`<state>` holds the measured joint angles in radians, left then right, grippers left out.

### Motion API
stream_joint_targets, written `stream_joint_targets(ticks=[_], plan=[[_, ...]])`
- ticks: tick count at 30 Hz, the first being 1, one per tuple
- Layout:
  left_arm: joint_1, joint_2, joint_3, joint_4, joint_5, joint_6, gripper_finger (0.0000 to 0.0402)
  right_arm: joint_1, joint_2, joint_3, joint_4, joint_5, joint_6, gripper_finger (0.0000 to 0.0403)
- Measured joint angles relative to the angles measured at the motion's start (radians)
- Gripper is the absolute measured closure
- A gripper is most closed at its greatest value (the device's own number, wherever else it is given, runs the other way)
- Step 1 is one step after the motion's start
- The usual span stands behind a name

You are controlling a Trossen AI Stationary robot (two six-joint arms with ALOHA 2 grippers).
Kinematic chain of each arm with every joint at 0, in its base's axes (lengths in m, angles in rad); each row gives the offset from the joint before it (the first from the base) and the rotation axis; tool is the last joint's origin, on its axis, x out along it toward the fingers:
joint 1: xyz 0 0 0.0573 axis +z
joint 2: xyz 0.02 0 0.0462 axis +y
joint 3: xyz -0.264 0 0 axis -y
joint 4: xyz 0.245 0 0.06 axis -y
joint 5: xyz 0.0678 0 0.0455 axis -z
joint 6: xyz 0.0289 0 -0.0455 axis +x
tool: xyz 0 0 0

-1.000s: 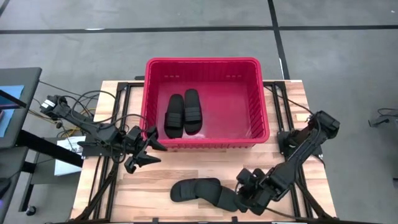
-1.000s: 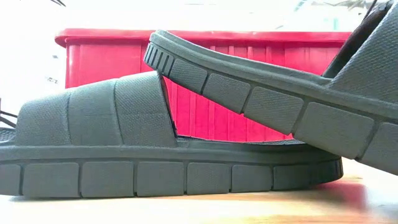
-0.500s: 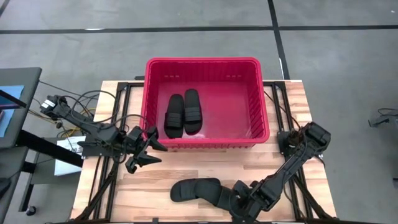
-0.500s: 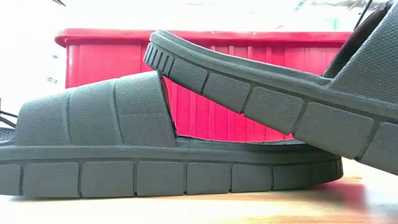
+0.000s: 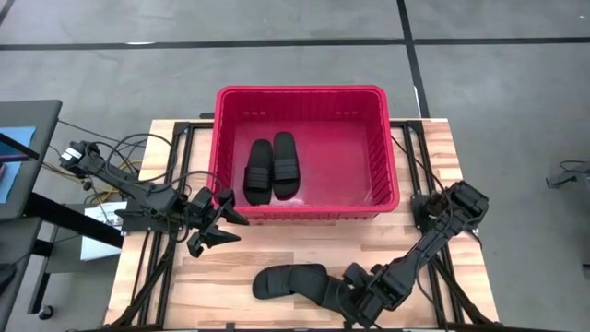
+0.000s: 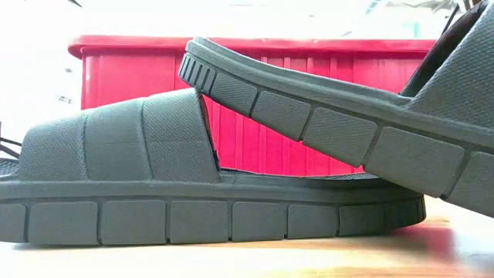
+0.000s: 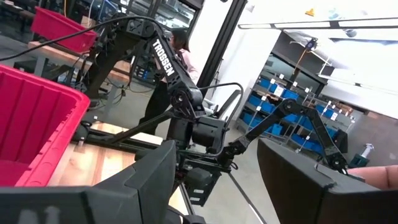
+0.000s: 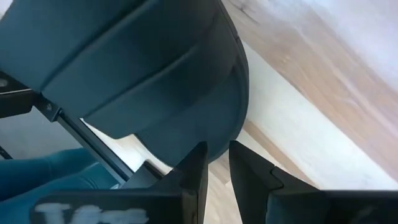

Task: Pick and place slides into bin
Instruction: Put the right slide into the organizer bin

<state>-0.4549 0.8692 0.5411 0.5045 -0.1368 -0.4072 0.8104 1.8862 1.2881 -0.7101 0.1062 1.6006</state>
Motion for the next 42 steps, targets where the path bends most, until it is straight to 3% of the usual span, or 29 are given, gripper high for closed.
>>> stream_joint_targets(ticks=[5, 15, 21, 36, 39, 42], plan=[[0.000, 0.000, 0.000, 0.000, 0.000, 0.000, 0.0184, -0.013, 0.000, 0.000, -0.001, -0.011, -0.039, 0.0311], [0.000, 0.000, 0.000, 0.001, 0.000, 0.000, 0.0184, -0.023, 0.000, 0.000, -0.060, -0.002, -0.066, 0.0212], [0.000, 0.000, 0.000, 0.001, 0.000, 0.000, 0.0184, -0.023, 0.000, 0.000, -0.064, 0.023, -0.082, 0.0187], [0.000, 0.000, 0.000, 0.001, 0.000, -0.001, 0.0184, -0.026, 0.145, 0.003, 0.046, -0.013, -0.110, 0.0209], [0.000, 0.000, 0.000, 0.000, 0.000, -0.001, 0.0184, -0.026, 0.154, 0.005, 0.037, -0.011, -0.086, 0.0237], [0.000, 0.000, 0.000, -0.002, -0.001, -0.001, 0.0184, -0.026, 0.156, 0.006, 0.039, -0.013, -0.089, 0.0300]])
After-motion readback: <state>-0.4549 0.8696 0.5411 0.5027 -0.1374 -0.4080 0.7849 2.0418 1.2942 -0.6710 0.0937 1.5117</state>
